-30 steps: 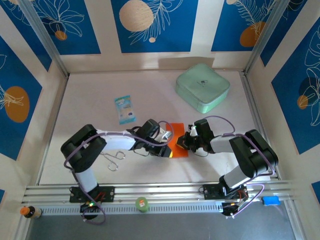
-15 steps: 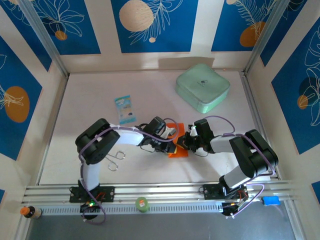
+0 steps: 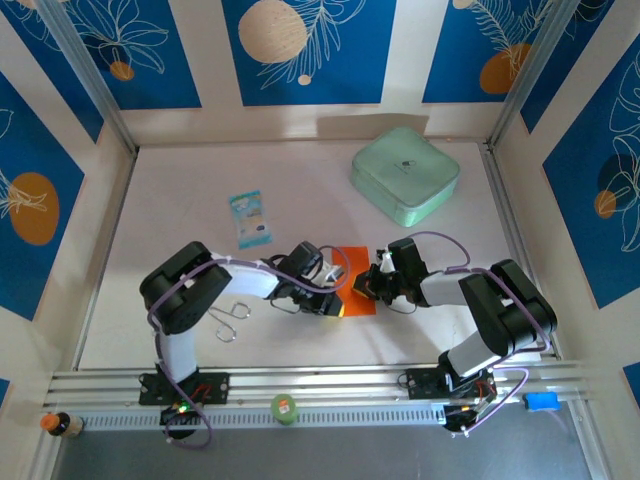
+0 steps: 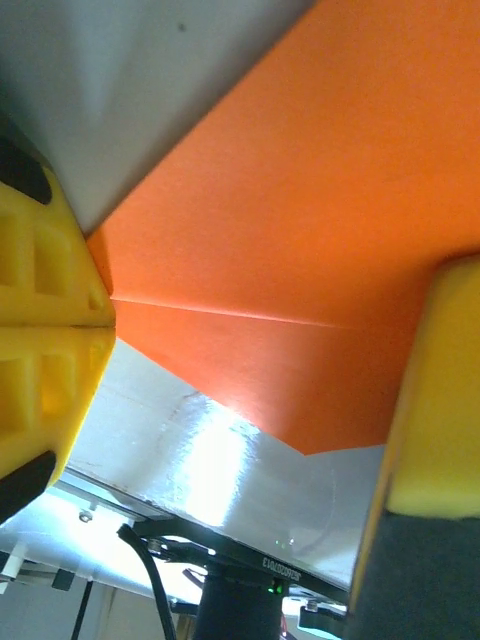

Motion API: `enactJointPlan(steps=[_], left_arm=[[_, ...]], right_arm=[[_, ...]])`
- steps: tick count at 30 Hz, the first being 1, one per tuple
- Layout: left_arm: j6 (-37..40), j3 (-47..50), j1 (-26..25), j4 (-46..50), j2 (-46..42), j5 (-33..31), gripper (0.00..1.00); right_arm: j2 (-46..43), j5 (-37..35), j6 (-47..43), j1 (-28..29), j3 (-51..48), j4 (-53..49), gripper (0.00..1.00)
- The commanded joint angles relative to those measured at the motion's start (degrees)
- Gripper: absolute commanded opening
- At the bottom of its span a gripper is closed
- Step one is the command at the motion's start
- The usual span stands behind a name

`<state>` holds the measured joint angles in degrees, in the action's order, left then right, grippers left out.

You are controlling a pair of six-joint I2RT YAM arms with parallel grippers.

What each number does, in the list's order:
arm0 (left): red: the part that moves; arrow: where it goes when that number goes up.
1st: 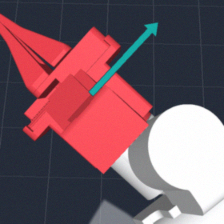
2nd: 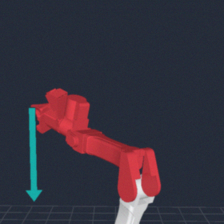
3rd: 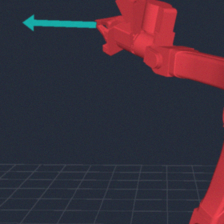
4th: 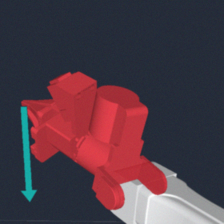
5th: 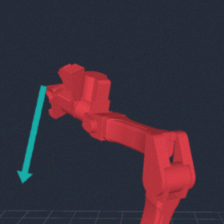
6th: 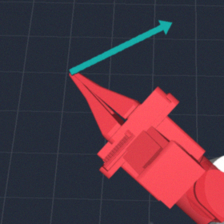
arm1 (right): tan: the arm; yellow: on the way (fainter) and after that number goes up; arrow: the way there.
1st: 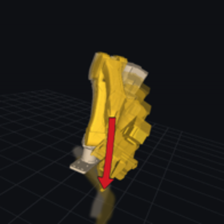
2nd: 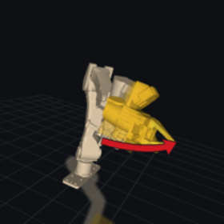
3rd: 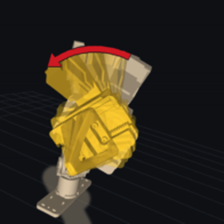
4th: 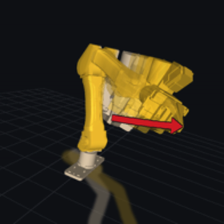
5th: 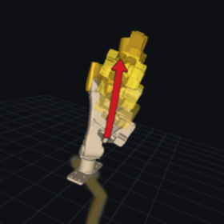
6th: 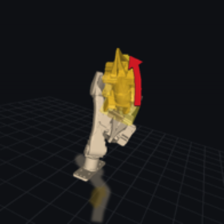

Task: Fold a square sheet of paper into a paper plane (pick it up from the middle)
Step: Fold the triangle a second time at the center of the table.

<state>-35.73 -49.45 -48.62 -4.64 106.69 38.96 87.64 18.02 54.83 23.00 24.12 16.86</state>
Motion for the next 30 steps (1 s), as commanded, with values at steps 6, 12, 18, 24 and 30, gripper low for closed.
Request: enactJointPlan(steps=[6, 12, 18, 24, 30], left_arm=[[0.6, 3.2, -0.4, 2.8, -7.6, -0.7, 0.06], [-3.9, 1.6, 3.1, -1.7, -11.7, -4.4, 0.01], [-6.2, -5.2, 4.3, -0.7, -4.9, -3.5, 0.00], [-7.8, -6.5, 3.8, -4.0, -0.1, 0.8, 0.00], [-6.8, -6.8, 2.5, -3.1, 2.2, 1.9, 0.00]], right_arm=[[0.4, -2.6, -1.1, 0.2, -0.8, -5.2, 0.00], [-0.1, -2.6, -1.0, 0.2, -0.8, -5.3, 0.00], [0.0, -2.5, -0.9, 0.3, -0.7, -5.2, 0.00], [0.1, -2.2, -0.8, 0.3, -0.8, -4.9, 0.00], [0.1, -2.1, -0.6, 0.4, -0.8, -4.9, 0.00]])
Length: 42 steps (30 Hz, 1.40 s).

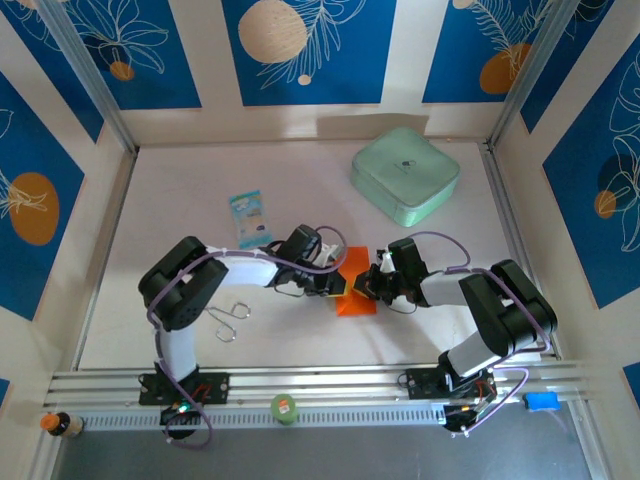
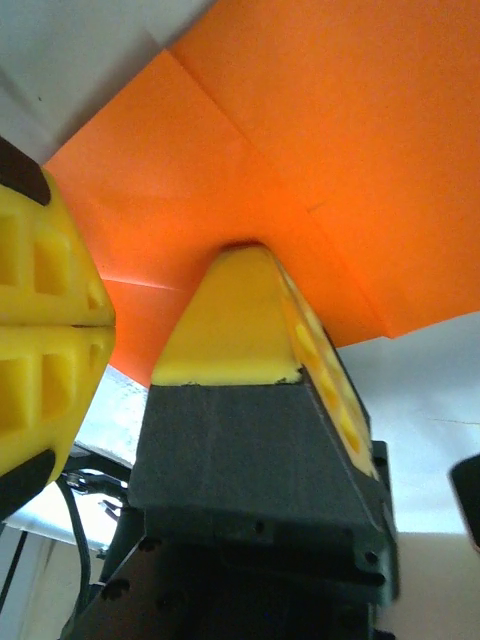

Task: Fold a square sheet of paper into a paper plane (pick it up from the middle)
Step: Fold the triangle a second time at the center of the table.

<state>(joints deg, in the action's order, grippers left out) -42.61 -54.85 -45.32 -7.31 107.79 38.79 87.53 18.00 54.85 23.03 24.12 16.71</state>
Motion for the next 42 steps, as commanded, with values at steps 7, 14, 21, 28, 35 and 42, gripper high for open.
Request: enactJointPlan(steps=[7, 14, 21, 28, 35, 42], left_arm=[[1.6, -3.4, -1.4, 1.6, 3.6, 0.9, 0.00], [4.7, -2.0, -1.9, 6.6, 5.7, -1.8, 0.00], [6.5, 0.8, -1.9, 8.4, 6.4, -4.4, 0.00], [6.9, 0.8, -1.9, 7.8, 5.5, -4.7, 0.00], [6.7, 1.0, -1.9, 7.2, 5.5, -5.2, 0.00], [7.1, 0.8, -1.9, 8.3, 6.0, -5.1, 0.00]], right_arm=[[0.1, -2.1, -0.7, 0.4, -0.7, -4.9, 0.00], [-0.3, -1.1, -1.0, 0.1, 0.1, -5.3, 0.00], [-5.5, 0.3, -3.8, 0.1, 4.0, -11.3, 0.00], [-2.3, 1.6, -3.5, 2.2, 4.5, -7.8, 0.00], [0.5, 1.5, -3.7, -2.6, 2.0, -5.0, 0.00], [1.7, 3.1, -5.8, -8.1, 2.5, -3.8, 0.00]])
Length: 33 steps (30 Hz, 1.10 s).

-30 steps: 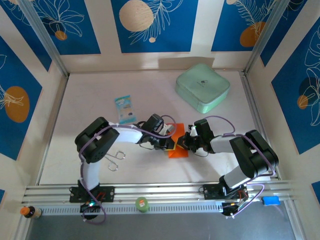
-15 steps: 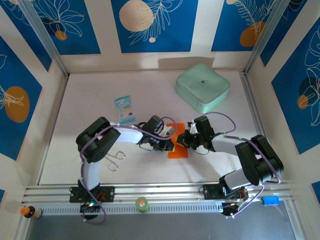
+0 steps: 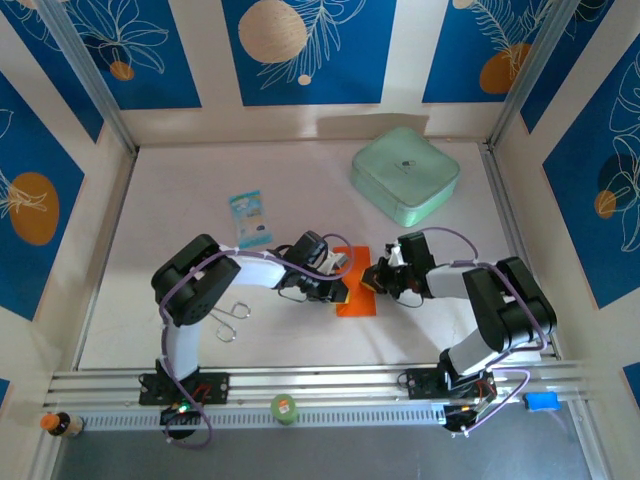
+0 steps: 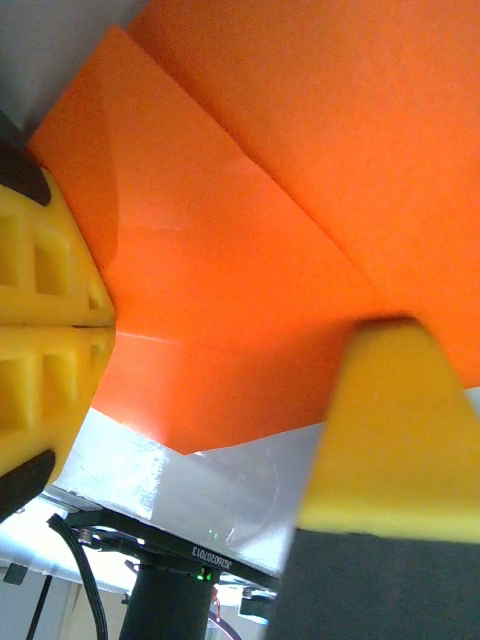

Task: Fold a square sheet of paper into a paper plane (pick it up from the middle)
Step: Fold the triangle a second time at the center of the table.

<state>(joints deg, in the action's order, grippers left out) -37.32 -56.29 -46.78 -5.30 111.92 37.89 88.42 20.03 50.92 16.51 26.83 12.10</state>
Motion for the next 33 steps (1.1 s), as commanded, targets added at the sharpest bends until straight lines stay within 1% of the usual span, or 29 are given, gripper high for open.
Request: enactJointPlan(steps=[1, 6, 8, 10, 14, 16, 18, 21, 24, 28, 33], left_arm=[[1.9, 2.3, -0.5, 6.5, 1.9, -4.3, 0.00], [2.2, 2.7, -0.5, 6.8, 1.4, -4.6, 0.00], [2.7, 2.5, -0.4, 7.6, 1.1, -4.8, 0.00], [3.5, 2.2, -0.5, 8.6, 0.6, -4.9, 0.00], [5.5, 1.2, -0.3, 10.9, -0.2, -5.0, 0.00], [5.8, 0.8, -0.3, 11.4, -0.4, -4.9, 0.00], [5.9, 0.5, -0.3, 11.4, -0.5, -4.5, 0.00], [5.8, 0.1, -0.3, 11.5, -0.7, -4.3, 0.00], [5.5, -0.1, -0.3, 11.2, -1.1, -4.1, 0.00], [4.1, -0.8, -0.3, 10.0, -2.2, -3.3, 0.00], [1.5, -3.0, -0.4, 8.5, -3.7, -2.1, 0.01]], right_arm=[[1.0, 1.3, -2.0, -2.4, 0.1, 0.6, 0.00], [0.8, 1.1, -1.9, -5.2, 0.4, 1.0, 0.00], [-0.7, 2.0, -1.9, -5.2, 0.2, 1.8, 0.00], [-2.8, 2.6, -2.0, -3.8, 0.0, 1.7, 0.00], [-5.7, 1.4, -2.4, 0.6, 0.0, 0.8, 0.00], [-4.9, 1.5, -2.3, 2.7, 0.4, 0.3, 0.00], [-4.0, -0.3, -1.1, 3.6, -0.4, 0.6, 0.00], [-2.2, -0.6, 0.3, 3.4, -2.4, 3.0, 0.00], [-0.4, -1.0, 0.2, 3.3, -2.5, 2.7, 0.00], [0.7, -3.9, 0.8, 2.9, -3.3, 1.2, 0.00], [1.3, -3.1, 1.5, 2.7, -4.7, 3.3, 0.00]])
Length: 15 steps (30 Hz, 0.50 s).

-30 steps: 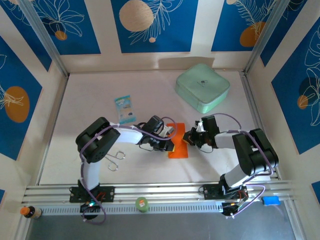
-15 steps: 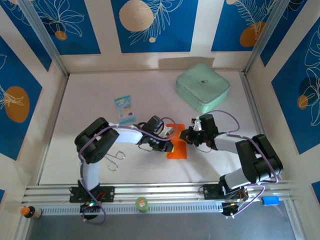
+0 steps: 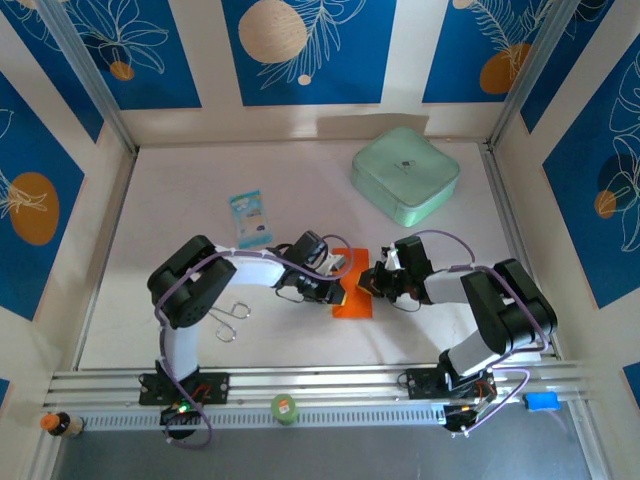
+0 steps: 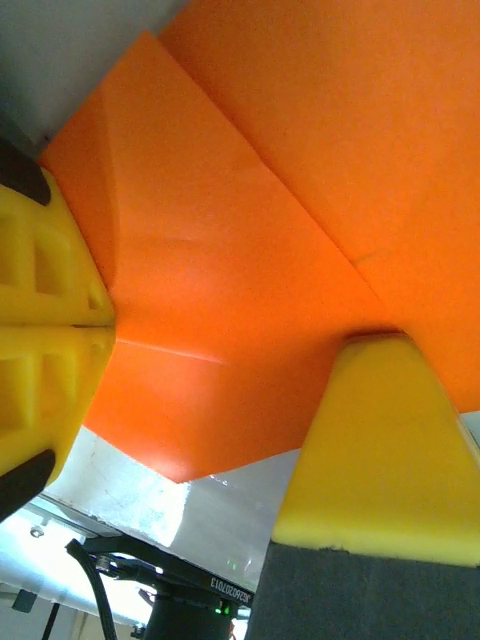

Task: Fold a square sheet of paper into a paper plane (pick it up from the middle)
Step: Fold the triangle a second time at the center of the table.

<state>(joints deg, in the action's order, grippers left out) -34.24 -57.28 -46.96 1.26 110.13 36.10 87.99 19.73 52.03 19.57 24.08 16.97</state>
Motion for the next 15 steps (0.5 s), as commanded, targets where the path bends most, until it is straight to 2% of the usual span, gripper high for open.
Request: enactJointPlan(steps=[1, 6, 15], left_arm=[[-2.1, -2.4, -0.2, 1.4, -2.1, 0.0, 0.01], [-3.4, -5.0, -0.6, -0.6, 0.2, 2.4, 0.02], [-3.3, -8.4, -1.5, 0.7, 5.7, 3.0, 0.03]], right_arm=[[1.8, -2.7, 0.3, -0.3, -1.9, -1.5, 0.00], [1.9, -2.5, 0.2, -0.3, -1.8, -1.4, 0.00], [2.1, -2.2, 0.4, -0.3, -1.8, -1.2, 0.00]])
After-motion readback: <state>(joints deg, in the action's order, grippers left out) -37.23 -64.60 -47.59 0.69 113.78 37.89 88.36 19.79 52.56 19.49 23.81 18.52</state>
